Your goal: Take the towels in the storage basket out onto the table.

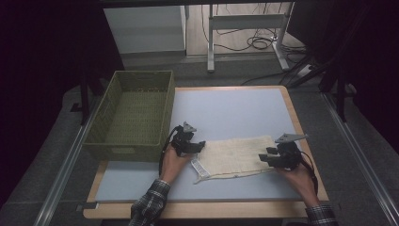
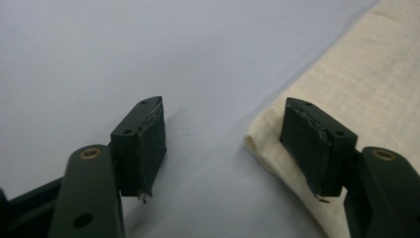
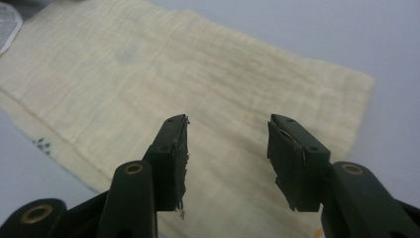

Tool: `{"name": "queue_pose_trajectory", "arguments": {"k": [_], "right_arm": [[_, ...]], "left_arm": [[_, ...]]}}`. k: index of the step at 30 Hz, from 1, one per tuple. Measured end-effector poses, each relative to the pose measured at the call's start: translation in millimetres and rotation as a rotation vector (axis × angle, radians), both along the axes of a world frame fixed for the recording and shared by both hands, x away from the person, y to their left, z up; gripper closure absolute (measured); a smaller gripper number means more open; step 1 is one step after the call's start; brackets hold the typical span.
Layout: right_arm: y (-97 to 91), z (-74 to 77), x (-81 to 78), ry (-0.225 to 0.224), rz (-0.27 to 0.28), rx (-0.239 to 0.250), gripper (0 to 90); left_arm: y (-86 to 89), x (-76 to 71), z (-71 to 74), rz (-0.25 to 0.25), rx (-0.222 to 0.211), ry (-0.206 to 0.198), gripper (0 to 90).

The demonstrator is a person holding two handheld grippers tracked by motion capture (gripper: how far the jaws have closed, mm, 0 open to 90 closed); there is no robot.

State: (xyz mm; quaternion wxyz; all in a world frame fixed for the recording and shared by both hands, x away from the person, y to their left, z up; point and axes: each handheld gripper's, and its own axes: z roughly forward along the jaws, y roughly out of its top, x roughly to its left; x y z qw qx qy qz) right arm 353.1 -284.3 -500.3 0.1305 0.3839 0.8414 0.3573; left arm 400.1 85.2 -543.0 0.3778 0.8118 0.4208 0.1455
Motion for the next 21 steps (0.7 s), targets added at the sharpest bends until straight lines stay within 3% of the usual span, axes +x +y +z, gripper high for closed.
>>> {"name": "queue_pose_trajectory", "arguments": {"k": [6, 21], "right_arm": [[18.8, -3.2, -12.4, -0.003, 0.073, 0.006, 51.8], [91.6, -11.7, -26.8, 0.022, 0.258, 0.031, 57.7]], "left_arm": [[-2.1, -0.9, -1.0, -0.007, 0.01, -0.01, 30.1], [-1.6, -1.0, -1.7, -0.009, 0.008, -0.013, 30.3]]}}
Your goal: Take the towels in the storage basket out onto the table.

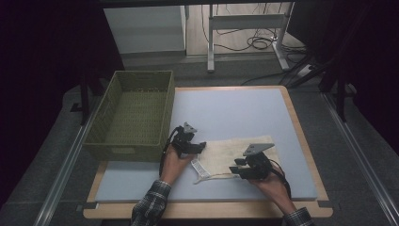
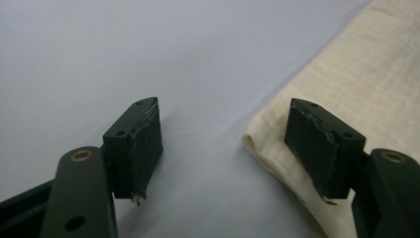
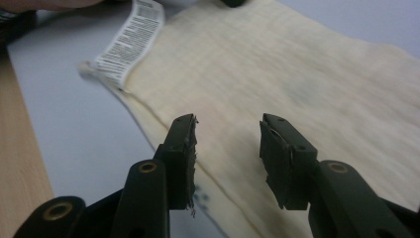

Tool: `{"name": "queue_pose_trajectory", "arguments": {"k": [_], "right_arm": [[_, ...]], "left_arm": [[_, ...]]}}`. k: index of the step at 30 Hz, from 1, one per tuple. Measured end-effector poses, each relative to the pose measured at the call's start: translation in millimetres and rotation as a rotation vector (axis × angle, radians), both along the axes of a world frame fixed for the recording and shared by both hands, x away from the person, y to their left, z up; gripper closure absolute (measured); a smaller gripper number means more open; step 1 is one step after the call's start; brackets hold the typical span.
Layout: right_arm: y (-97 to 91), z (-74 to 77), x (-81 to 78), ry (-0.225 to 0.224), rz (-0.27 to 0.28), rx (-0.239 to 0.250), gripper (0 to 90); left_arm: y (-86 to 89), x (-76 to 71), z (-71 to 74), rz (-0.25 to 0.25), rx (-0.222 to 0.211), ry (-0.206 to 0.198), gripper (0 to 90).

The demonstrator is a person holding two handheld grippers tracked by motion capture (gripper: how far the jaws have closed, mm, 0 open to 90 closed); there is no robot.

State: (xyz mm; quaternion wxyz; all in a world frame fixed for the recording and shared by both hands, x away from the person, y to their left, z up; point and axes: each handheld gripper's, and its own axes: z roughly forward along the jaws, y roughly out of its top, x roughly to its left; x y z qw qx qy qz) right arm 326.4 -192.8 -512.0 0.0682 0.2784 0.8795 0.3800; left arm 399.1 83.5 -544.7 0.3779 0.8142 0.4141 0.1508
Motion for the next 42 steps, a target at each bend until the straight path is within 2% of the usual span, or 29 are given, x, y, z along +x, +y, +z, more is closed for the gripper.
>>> {"name": "queue_pose_trajectory", "arguments": {"k": [5, 11, 22, 26, 29, 31, 32, 34, 36, 37, 39, 41, 42], "right_arm": [[26.0, -2.8, -3.0, 0.019, 0.055, 0.014, 57.7], [57.5, -6.9, -6.4, 0.026, 0.123, 0.006, 57.6], [100.5, -14.2, -16.7, 0.032, 0.209, -0.016, 57.6], [105.9, -16.2, -19.9, -0.002, 0.205, -0.055, 61.2], [105.4, -17.1, -23.3, -0.067, 0.197, -0.093, 70.0], [106.5, -17.1, -26.0, -0.09, 0.185, -0.109, 75.5], [107.2, -16.3, -26.9, -0.099, 0.179, -0.124, 79.9], [107.9, -15.4, -27.4, -0.104, 0.176, -0.135, 83.6], [106.7, -15.5, -26.4, -0.09, 0.169, -0.122, 84.5], [104.8, -15.7, -24.7, -0.066, 0.163, -0.097, 84.7], [100.8, -15.6, -22.4, -0.042, 0.161, -0.043, 84.7], [97.9, -13.7, -20.4, -0.021, 0.15, 0.009, 84.7], [97.1, -11.8, -19.6, -0.015, 0.145, 0.028, 84.7]], "left_arm": [[0.1, 0.0, 0.0, 0.0, 0.001, 0.001, 30.3], [0.3, 0.1, 0.1, 0.0, 0.002, 0.001, 30.5], [0.2, 0.1, -0.2, 0.002, -0.001, -0.002, 30.9], [0.4, 0.1, 0.0, 0.003, -0.002, 0.002, 31.0], [0.8, 0.1, 0.1, 0.008, -0.004, 0.002, 31.5], [1.4, -0.3, 0.4, 0.016, -0.009, -0.002, 35.6], [1.8, -0.9, 0.7, 0.004, -0.014, -0.006, 40.8], [0.9, -2.3, 1.3, -0.055, -0.027, -0.005, 59.8], [-0.7, -3.3, 1.6, -0.085, -0.056, 0.017, 77.7], [-1.6, -3.9, 1.7, -0.08, -0.064, 0.021, 84.2], [-1.9, -5.3, 2.4, -0.06, -0.07, 0.019, 87.2], [-0.5, -8.0, 4.5, -0.03, -0.079, -0.006, 87.6], [0.2, -9.8, 6.4, -0.01, -0.103, -0.018, 87.6]]}}
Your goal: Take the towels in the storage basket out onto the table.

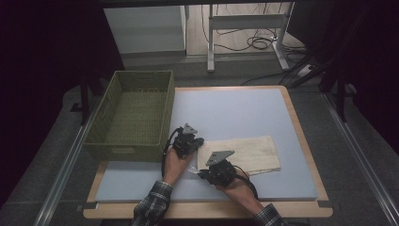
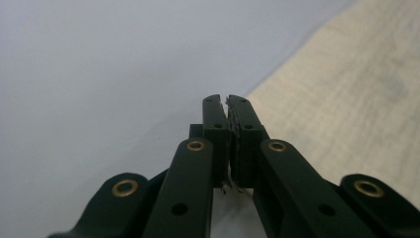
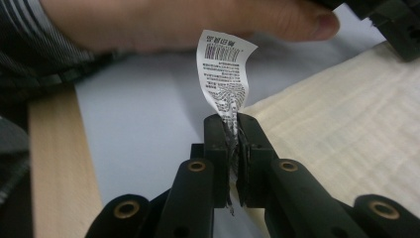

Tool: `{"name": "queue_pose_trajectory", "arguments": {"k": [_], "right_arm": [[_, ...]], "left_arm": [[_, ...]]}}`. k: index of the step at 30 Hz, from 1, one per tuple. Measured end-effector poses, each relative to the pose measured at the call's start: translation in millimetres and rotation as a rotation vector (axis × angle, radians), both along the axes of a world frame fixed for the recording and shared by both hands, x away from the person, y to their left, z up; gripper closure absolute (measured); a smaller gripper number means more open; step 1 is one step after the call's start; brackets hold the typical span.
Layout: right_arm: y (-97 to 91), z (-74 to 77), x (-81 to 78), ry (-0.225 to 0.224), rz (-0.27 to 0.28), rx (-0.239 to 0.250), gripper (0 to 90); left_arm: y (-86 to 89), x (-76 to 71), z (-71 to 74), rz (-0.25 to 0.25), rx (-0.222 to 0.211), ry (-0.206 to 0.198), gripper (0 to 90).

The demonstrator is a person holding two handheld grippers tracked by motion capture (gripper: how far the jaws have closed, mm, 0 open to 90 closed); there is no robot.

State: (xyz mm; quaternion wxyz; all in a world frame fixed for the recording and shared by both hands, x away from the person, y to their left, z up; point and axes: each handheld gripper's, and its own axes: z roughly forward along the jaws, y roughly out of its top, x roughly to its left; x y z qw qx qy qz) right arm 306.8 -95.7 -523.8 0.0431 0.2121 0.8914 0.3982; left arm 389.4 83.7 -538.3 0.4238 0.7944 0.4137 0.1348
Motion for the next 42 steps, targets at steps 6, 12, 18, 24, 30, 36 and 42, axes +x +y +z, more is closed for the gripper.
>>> {"name": "queue_pose_trajectory", "arguments": {"k": [6, 12, 18, 24, 30, 36, 42], "right_arm": [[-9.1, 15.9, 1.6, 0.005, -0.013, 0.062, 84.4], [-35.6, 20.1, 2.4, -0.001, -0.065, 0.074, 84.0], [-62.8, 16.6, 4.2, 0.001, -0.123, 0.075, 83.8], [-87.0, 16.5, 4.1, 0.003, -0.175, 0.093, 83.8], [-110.6, 17.0, 1.7, -0.003, -0.219, 0.097, 83.7], [-134.6, 14.8, -0.4, -0.011, -0.263, 0.093, 83.7], [-156.9, 16.1, -2.4, -0.018, -0.312, 0.09, 83.7]], "left_arm": [[-7.4, -4.6, 16.2, 0.002, -0.003, -0.054, 86.9], [-31.7, 0.7, 25.8, -0.034, 0.025, -0.095, 86.4], [-53.6, 8.9, 27.4, -0.064, 0.044, -0.102, 86.1], [-72.4, 14.1, 29.8, -0.097, 0.031, -0.115, 86.1], [-94.6, 18.7, 32.4, -0.144, 0.033, -0.123, 86.2], [-121.1, 25.3, 32.9, -0.193, 0.049, -0.123, 86.3], [-144.9, 32.5, 35.8, -0.229, 0.039, -0.123, 86.3]]}}
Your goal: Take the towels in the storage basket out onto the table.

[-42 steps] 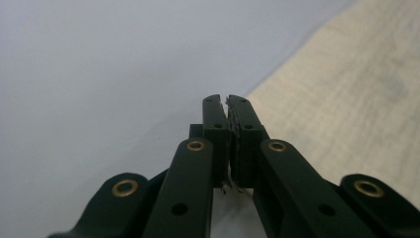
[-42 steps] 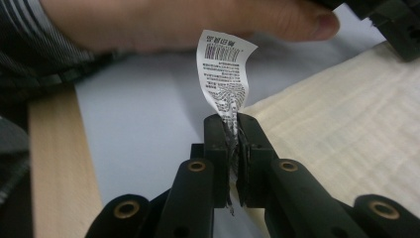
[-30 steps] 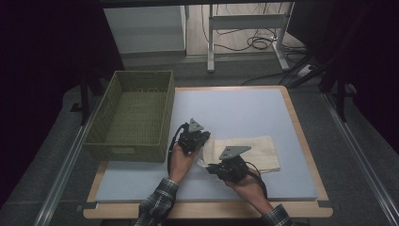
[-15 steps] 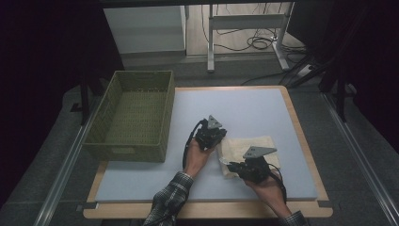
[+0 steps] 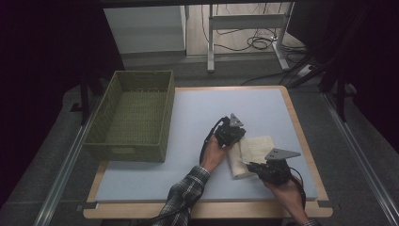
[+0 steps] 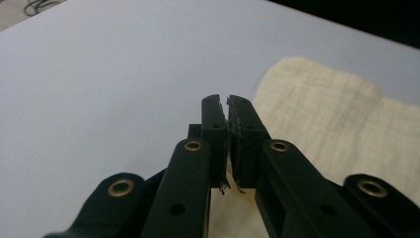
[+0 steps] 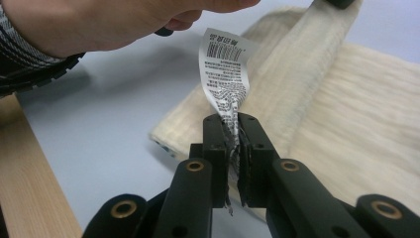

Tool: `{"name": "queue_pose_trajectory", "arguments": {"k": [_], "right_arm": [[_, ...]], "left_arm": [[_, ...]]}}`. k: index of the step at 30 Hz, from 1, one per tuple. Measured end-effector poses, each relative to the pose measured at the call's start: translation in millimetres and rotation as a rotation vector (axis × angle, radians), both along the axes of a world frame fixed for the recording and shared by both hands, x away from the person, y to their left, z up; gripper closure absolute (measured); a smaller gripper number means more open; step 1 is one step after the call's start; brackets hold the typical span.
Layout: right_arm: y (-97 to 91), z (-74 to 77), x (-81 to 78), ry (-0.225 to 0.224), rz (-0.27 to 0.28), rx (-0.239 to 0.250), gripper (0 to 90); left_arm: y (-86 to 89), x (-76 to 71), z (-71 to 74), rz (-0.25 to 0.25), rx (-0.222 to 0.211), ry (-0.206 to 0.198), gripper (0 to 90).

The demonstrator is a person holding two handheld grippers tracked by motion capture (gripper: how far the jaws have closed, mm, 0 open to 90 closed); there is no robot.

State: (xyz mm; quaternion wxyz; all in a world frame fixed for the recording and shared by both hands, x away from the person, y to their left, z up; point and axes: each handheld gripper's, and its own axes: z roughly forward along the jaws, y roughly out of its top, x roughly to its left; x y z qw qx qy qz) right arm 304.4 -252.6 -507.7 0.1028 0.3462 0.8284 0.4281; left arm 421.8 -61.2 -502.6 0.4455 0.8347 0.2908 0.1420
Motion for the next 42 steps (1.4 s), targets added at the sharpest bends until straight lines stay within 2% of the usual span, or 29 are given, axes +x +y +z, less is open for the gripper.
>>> {"name": "queue_pose_trajectory", "arguments": {"k": [5, 10, 20, 23, 25, 26, 30, 32, 38, 42], "right_arm": [[-18.3, 3.4, -1.5, -0.014, -0.035, 0.003, 83.5], [-32.5, 4.3, -1.6, -0.009, -0.066, 0.005, 83.3], [-44.5, 0.0, -0.3, -0.014, -0.093, -0.006, 82.9], [-47.9, 0.6, -0.7, -0.018, -0.101, -0.005, 82.5], [-50.9, 1.3, -1.1, -0.022, -0.111, -0.005, 81.4], [-52.8, 1.7, -1.2, -0.026, -0.117, -0.005, 80.5], [-62.6, 2.5, -1.6, -0.029, -0.153, 0.0, 76.2], [-67.7, 2.3, -1.9, -0.03, -0.17, -0.009, 73.0], [-86.3, 1.9, -5.9, -0.034, -0.227, -0.027, 62.2], [-102.9, 1.4, -9.5, -0.027, -0.272, -0.057, 59.1]], "left_arm": [[-17.6, 3.3, 4.5, -0.02, 0.001, -0.008, 86.1], [-32.2, 6.9, 4.7, -0.036, 0.02, -0.012, 85.8], [-52.3, 12.8, 2.9, -0.056, 0.042, 0.0, 85.4], [-56.8, 13.9, 2.6, -0.061, 0.035, 0.005, 84.9], [-58.9, 14.1, 3.6, -0.065, 0.033, -0.001, 81.0], [-59.4, 13.6, 4.6, -0.06, 0.017, -0.004, 77.1], [-58.0, 12.4, 9.4, -0.036, -0.01, -0.012, 57.5], [-54.3, 12.3, 11.9, -0.032, 0.002, -0.02, 52.4], [-39.4, 12.0, 9.8, -0.002, 0.01, -0.007, 42.4], [-24.6, 11.3, 5.3, 0.013, 0.028, 0.008, 40.1]]}}
